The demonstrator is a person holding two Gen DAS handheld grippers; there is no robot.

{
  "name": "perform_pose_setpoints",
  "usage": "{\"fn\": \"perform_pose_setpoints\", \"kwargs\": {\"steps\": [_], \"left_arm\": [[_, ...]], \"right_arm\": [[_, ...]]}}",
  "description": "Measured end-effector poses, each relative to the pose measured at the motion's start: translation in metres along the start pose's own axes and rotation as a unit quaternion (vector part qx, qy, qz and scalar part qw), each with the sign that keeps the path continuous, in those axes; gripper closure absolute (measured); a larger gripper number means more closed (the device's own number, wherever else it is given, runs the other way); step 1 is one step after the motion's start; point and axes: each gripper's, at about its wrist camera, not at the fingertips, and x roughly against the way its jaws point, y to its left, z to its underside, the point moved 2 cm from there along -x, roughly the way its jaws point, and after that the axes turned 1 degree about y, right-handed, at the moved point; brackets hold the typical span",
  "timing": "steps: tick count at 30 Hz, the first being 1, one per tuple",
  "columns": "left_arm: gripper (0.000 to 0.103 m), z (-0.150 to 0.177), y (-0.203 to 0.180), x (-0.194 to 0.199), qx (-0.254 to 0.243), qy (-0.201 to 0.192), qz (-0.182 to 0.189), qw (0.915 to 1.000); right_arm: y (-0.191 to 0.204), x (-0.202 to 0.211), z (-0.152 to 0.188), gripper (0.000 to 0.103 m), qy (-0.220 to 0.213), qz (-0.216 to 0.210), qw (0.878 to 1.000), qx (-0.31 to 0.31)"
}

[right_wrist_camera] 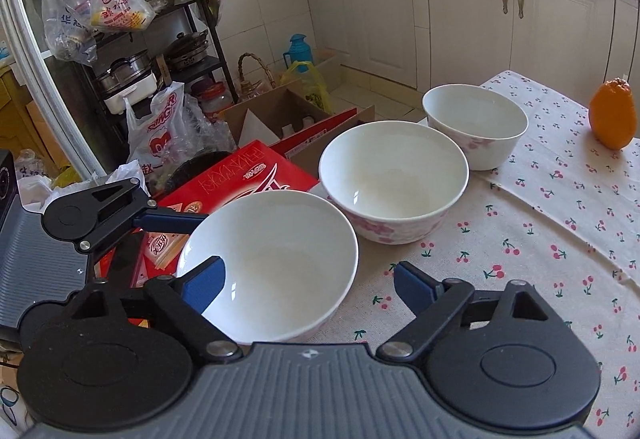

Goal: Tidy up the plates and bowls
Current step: 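Move the right gripper to a white bowl and grasp its rim, then carry the white bowl with the right gripper beside the plate stack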

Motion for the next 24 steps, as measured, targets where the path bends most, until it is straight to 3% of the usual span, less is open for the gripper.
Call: {"fn": "perform_pose_setpoints", "kwargs": {"steps": [6,9,24], "left_arm": [[0.011,0.002,0.004,-0.002,0.002,0.004,0.011,0.9999],[0.016,0.002,0.005,-0.003,0.003,0.005,0.013,0.9999],[0.018,-0.003,0.003,0.001,-0.002,0.009,0.019,0.9998]], "right_arm": [[-0.004,-0.008,-0.001,0.033,0.015,-0.015,1.0,-0.015],[-0.005,-0.01,-0.001,0.038,0.018,-0.022,0.999,-0.02],[-0.001,-0.008,-0.002,0.039,0.019,-0.028,0.999,-0.018]]}}
